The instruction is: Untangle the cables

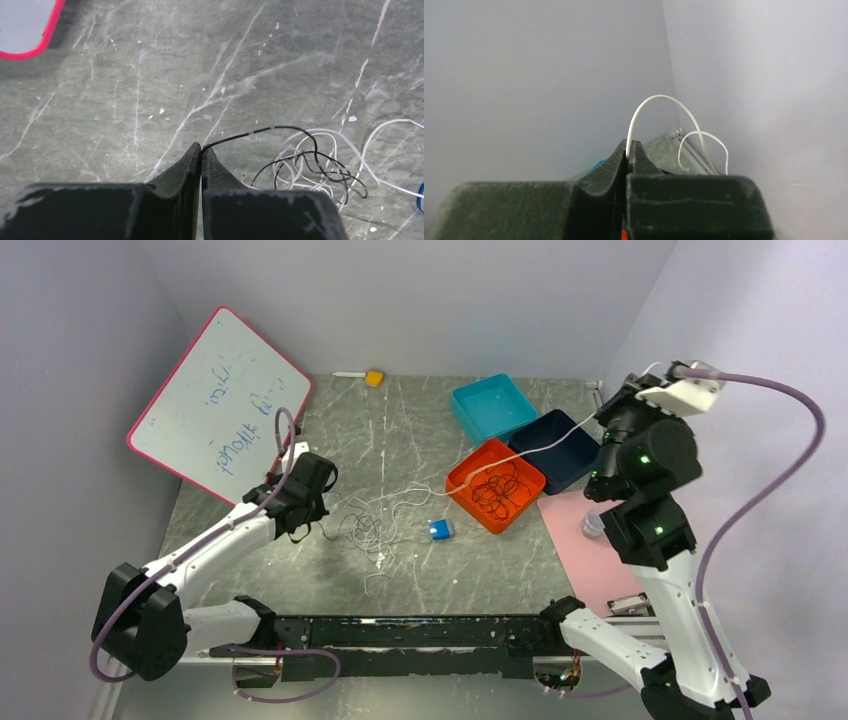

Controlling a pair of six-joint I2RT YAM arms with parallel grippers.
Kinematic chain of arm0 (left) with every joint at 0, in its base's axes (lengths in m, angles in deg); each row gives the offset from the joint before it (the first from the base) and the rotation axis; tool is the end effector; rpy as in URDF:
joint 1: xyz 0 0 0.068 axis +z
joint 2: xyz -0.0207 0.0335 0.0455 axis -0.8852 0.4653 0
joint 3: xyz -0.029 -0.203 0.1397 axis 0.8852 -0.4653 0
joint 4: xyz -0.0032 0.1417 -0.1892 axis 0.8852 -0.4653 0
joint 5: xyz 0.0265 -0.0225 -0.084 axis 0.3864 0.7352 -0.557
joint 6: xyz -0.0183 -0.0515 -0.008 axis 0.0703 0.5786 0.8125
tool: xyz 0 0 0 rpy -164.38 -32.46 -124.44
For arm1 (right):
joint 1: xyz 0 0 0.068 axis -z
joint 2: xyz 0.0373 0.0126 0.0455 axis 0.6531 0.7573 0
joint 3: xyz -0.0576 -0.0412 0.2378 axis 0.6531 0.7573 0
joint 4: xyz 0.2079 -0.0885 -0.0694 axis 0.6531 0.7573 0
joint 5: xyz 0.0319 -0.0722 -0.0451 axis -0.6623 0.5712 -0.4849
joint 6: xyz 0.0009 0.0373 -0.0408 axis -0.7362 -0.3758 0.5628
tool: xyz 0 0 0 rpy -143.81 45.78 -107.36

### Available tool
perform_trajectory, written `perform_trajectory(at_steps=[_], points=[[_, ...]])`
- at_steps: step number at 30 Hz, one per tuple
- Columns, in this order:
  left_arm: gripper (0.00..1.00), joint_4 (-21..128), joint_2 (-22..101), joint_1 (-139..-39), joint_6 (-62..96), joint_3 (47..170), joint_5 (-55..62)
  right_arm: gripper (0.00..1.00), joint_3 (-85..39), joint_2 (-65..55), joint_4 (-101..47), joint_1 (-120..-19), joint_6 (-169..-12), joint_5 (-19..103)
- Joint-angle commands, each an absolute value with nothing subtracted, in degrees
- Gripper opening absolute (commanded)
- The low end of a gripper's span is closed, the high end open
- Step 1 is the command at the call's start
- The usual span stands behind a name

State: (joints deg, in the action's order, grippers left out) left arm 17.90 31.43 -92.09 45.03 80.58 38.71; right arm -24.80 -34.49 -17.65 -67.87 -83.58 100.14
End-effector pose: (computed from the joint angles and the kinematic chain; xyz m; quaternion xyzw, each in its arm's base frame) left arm 0.1916 -0.0903 0.2135 -0.1425 0.9237 0.0252 0.3547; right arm 0.1338 0.0360 0.4766 0.1994 0.6102 -0.0815 0.7624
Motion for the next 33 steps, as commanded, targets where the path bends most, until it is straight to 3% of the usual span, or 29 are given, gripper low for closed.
perform_trajectory(at_steps=[1, 25, 33], points=[[0.07, 22.0, 32.7, -91.4, 42.6, 80.2, 36.0, 0.0, -28.1, -36.5, -19.6, -67.7, -78.9, 102.8], [0.07, 30.9, 47.5, -82.5, 46.6, 74.9, 26.7, 0.0, -32.2, -48.8, -37.6, -68.7, -64.8, 104.4], [0.07, 31.0, 47.8, -81.3, 47.1, 74.3, 27.2, 0.0, -34.0, -52.2, -38.2, -77.4, -64.7, 102.8]])
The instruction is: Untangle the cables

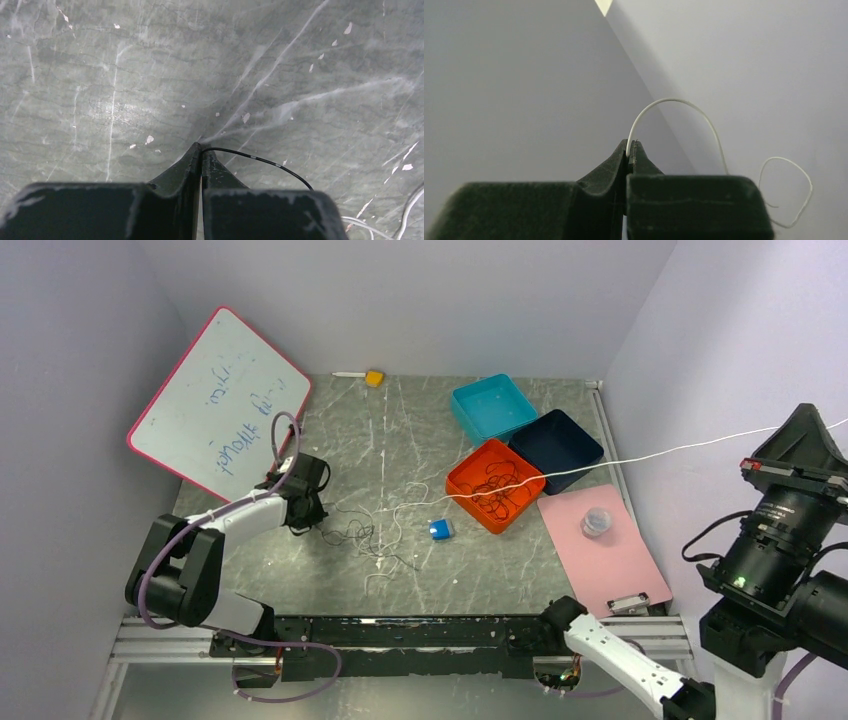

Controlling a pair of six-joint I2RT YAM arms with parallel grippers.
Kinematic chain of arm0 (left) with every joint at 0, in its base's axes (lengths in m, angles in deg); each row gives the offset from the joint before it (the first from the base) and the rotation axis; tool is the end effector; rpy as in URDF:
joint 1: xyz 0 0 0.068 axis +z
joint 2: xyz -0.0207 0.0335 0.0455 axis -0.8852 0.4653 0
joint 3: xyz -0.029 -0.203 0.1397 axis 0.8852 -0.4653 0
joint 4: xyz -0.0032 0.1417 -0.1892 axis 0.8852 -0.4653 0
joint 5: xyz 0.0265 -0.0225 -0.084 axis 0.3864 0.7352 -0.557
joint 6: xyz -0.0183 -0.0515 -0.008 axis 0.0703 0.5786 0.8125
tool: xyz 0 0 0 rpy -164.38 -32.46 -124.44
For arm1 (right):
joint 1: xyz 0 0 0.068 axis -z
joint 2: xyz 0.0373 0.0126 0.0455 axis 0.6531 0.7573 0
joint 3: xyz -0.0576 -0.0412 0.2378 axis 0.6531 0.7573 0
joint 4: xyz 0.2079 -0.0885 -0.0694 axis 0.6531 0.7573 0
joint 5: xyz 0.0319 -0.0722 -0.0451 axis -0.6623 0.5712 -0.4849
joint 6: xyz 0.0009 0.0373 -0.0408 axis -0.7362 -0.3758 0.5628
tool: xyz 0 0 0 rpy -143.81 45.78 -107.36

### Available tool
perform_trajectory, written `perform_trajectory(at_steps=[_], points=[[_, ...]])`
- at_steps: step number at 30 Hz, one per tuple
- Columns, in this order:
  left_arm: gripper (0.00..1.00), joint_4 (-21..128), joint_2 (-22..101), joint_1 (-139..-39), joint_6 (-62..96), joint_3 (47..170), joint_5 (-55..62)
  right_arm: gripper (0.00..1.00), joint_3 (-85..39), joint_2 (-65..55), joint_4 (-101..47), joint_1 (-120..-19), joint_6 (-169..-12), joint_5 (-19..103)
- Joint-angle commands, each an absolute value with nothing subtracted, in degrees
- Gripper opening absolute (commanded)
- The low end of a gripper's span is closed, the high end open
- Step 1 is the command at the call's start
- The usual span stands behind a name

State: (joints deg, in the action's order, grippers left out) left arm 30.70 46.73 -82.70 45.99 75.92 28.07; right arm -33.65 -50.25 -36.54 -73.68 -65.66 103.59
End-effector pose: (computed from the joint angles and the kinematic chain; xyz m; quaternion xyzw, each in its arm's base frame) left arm 0.2268 -0.0734 0.1463 -0.1968 0.9449 0.0054 0.2616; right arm -0.0109 -0.0432 0.5423 0.2909 0.4002 -0.0085 0.8690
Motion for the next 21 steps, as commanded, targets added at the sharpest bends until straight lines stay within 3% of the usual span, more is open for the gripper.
perform_trajectory(at_steps=[1, 9, 16, 21], points=[[0.07, 31.0, 47.8, -80.9, 47.1, 74.2, 27.1, 0.0, -34.0, -52.9, -37.9, -78.7, -65.4, 102.2], [0.07, 35.1, 40.0, -79.8, 42.7, 73.0, 20.7, 0.0, -38.6, -48.3, -19.7, -90.9, -74.8, 92.3], [0.52, 30.5, 29.2, -79.8, 42.7, 75.0, 23.2, 0.0, -37.4, -37.1, -10.8, -92.0, -82.6, 84.9], [0.65, 27.7, 21.1, -79.8, 42.3, 75.9, 24.3, 0.0, -37.7, -29.8, -6.3, -92.0, -86.4, 82.2]])
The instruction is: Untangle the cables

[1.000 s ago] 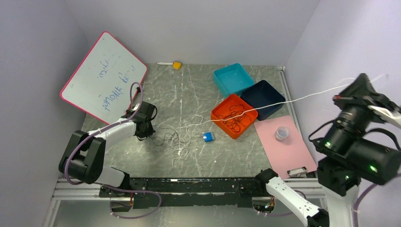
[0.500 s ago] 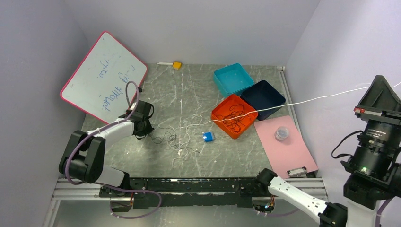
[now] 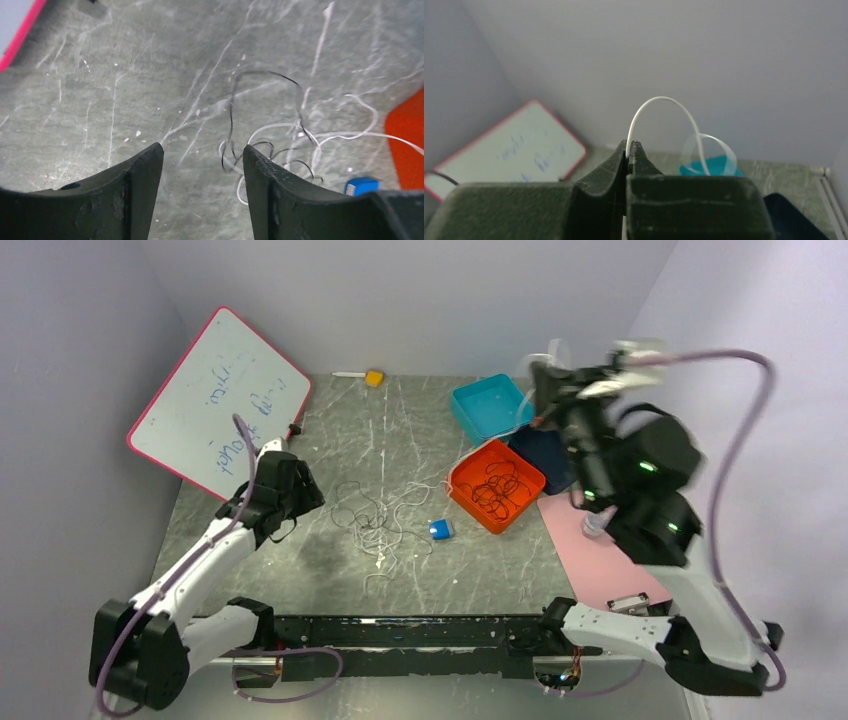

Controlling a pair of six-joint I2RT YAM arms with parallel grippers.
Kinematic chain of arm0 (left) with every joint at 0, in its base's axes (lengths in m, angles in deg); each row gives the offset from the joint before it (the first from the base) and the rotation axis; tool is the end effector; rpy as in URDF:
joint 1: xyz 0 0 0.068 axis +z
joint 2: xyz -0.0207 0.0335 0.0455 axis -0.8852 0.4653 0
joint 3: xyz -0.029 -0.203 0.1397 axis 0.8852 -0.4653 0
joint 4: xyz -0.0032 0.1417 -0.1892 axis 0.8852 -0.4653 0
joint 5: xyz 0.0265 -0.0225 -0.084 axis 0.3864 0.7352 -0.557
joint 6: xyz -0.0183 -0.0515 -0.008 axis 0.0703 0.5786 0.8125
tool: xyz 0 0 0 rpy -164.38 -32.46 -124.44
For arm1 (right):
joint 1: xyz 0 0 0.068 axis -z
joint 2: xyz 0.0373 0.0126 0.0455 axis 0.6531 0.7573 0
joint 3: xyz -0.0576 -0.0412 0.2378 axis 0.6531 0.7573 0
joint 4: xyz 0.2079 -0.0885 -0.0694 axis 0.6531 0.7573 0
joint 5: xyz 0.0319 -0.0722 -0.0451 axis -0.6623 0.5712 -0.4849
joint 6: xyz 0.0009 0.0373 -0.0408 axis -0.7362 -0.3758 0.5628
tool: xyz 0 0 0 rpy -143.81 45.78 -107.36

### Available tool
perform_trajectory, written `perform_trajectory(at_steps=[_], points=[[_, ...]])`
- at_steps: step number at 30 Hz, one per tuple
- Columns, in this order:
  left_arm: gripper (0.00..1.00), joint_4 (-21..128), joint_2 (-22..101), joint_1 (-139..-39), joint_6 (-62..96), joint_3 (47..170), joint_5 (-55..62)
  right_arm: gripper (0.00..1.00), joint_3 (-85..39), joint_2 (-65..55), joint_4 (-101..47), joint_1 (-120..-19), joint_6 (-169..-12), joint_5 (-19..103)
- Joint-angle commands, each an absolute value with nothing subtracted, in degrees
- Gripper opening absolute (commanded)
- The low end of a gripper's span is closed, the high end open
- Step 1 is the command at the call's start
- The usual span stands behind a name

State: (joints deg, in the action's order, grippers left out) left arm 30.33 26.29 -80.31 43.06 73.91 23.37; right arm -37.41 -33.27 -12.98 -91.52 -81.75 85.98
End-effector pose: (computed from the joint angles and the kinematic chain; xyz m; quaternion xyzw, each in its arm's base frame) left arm 0.2012 -0.0577 0.2088 -0.1909 0.9030 -0.0917 0.3738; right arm 0.0859 0.0702 0.5236 -0.0047 0.5867 0.1690 0.7920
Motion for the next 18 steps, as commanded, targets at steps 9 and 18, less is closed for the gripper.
perform_trajectory(at_steps=[9, 18], points=[[0.7, 43.4, 15.2, -80.1, 29.9, 76.4, 5.0, 0.0, -43.3, -19.1, -1.1, -91.8, -89.5, 86.3], [0.8, 72.9, 24.0, -92.0, 30.4, 70.4, 4.5, 0.0, -59.2, -7.5, -2.3, -88.4, -87.2, 84.9]])
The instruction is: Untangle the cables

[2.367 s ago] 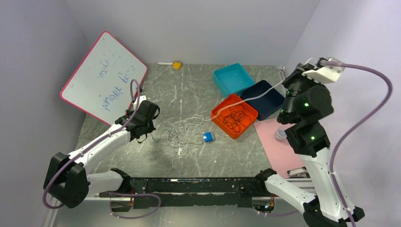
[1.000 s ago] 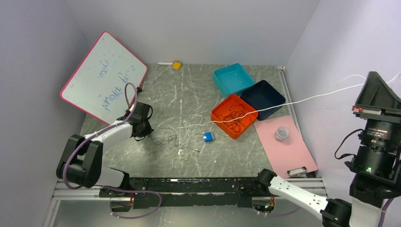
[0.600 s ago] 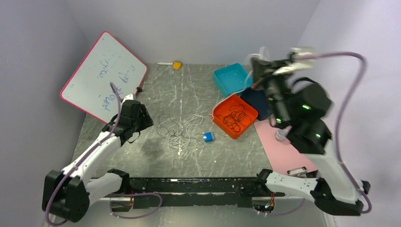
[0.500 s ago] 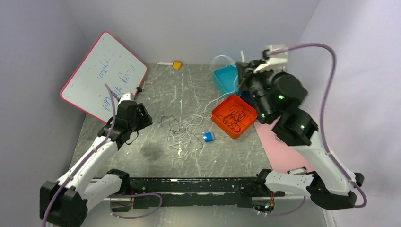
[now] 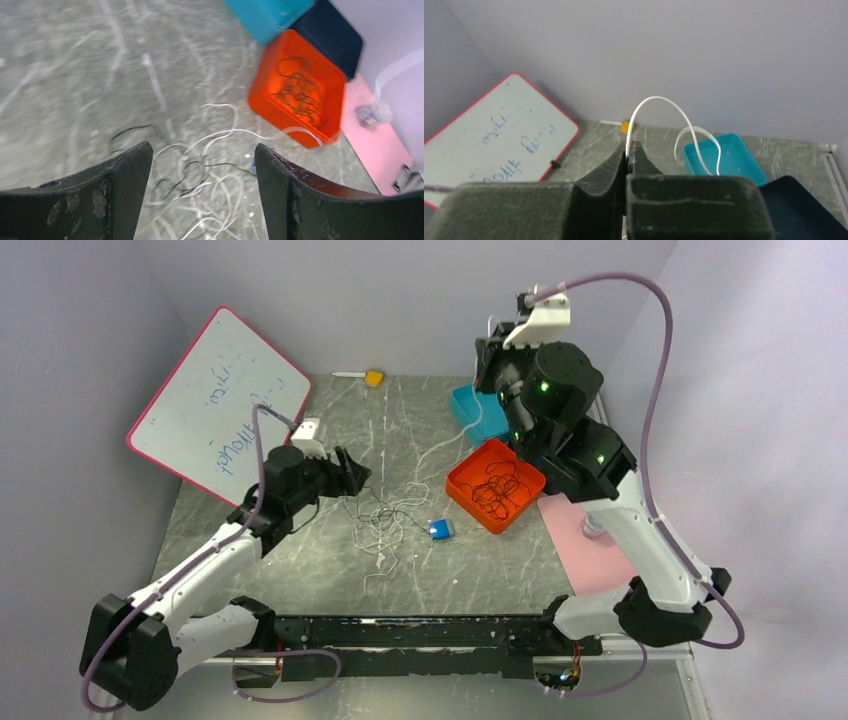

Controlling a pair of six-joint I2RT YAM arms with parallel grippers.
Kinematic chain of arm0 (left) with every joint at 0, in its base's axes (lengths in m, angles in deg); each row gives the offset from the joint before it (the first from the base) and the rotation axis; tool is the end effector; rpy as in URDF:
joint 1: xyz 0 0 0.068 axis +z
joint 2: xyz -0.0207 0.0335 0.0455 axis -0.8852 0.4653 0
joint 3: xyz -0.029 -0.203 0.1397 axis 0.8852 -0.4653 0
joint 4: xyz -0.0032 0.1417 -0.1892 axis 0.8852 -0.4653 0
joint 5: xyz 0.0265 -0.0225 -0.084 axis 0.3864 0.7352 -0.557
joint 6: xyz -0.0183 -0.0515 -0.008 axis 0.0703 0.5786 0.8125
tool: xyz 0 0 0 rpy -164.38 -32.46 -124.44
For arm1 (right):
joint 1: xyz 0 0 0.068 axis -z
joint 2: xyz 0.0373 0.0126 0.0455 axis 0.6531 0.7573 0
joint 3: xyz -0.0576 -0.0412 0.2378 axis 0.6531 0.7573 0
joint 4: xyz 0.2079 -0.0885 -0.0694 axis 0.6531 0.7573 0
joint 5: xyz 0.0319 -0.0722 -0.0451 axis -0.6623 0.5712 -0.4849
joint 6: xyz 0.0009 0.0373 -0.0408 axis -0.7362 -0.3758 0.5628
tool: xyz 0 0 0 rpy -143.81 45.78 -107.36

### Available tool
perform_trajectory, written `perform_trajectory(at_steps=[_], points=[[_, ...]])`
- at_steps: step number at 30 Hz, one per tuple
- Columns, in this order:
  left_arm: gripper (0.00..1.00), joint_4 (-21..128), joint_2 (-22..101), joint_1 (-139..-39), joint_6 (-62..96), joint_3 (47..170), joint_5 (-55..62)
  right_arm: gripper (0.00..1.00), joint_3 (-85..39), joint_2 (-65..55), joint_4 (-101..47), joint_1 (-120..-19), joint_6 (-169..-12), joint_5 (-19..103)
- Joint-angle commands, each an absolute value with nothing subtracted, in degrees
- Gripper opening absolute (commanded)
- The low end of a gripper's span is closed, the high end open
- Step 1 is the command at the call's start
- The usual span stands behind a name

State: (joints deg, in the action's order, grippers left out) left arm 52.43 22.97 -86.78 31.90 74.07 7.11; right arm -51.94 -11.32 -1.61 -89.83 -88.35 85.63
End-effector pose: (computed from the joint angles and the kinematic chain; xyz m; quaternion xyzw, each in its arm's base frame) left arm 0.2046 -0.0968 0.2565 0.0126 0.8202 -0.2753 0.5012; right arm 0.1608 0.1519 0.5115 -0.0400 0.6863 0.1259 0.7153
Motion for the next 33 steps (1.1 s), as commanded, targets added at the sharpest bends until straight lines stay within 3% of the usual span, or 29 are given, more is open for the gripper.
perform_trajectory(at_steps=[1, 8, 16, 27, 30, 33], points=[[0.8, 77.3, 24.4, -93.5, 30.3, 69.1, 4.7, 0.0, -61.7, -6.1, -2.4, -88.1, -86.6, 84.6], [0.78, 99.2, 30.3, -98.4, 24.1, 63.1, 0.0, 0.0, -74.4, 1.3, -4.4, -86.6, -83.5, 82.1], [0.76, 103.1, 42.1, -102.1, 7.9, 67.2, -0.4, 0.0, -78.6, 3.2, -7.2, -86.0, -83.9, 78.9], [0.72, 107.0, 60.7, -106.4, 1.8, 76.7, -2.1, 0.0, -77.7, 2.1, -7.3, -86.0, -84.0, 78.4], [0.52, 105.9, 64.4, -106.5, 0.5, 79.4, 1.6, 0.0, -77.1, 1.4, -7.0, -86.0, -84.1, 78.4], [0.18, 103.7, 65.0, -106.5, -0.1, 80.9, 4.2, 0.0, -75.9, 0.5, -7.0, -86.0, -83.8, 78.7]])
